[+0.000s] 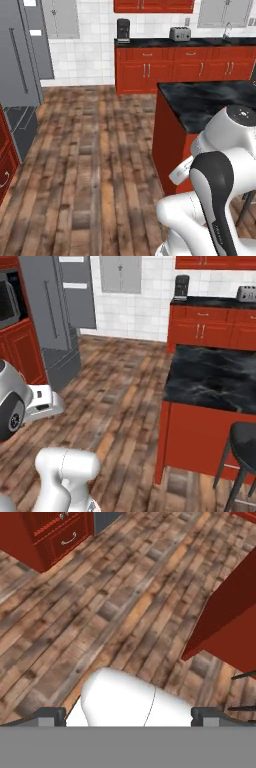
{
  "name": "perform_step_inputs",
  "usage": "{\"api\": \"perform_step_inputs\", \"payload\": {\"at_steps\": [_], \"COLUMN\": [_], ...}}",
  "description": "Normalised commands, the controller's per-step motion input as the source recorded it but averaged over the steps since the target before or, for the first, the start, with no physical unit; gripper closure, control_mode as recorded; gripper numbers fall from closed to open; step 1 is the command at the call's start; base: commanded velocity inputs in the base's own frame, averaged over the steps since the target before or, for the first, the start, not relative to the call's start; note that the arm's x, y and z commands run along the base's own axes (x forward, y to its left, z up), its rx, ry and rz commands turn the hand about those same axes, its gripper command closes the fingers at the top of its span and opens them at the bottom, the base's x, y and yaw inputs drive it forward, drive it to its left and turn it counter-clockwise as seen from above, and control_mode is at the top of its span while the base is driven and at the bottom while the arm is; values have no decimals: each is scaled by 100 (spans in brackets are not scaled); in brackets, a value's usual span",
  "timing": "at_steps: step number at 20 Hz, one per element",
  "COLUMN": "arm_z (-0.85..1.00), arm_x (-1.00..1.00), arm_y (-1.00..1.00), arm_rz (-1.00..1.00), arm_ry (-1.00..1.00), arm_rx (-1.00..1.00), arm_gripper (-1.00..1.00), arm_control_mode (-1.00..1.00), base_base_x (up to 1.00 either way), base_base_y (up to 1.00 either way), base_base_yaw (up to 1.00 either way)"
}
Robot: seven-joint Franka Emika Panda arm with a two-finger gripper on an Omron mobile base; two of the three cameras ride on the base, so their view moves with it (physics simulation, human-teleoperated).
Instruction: Open the fridge, grab two sodas, and place both sodas inside the bowl with ice on the dining counter.
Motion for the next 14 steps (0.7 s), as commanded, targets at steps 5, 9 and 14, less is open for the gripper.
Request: {"api": "perform_step_inputs", "payload": {"at_steps": [5,9,14], "arm_z": [0,0,0], "arm_x": [0,0,0], "arm_y": [0,0,0], "arm_rz": [0,0,0], "arm_ry": [0,0,0], "arm_rx": [0,0,0], "arm_gripper": [-100,-100,-100], "arm_control_mode": [100,100,100], "base_base_x": [100,100,100], "base_base_y": [25,5,0], "base_base_yaw": [0,4,6]}}
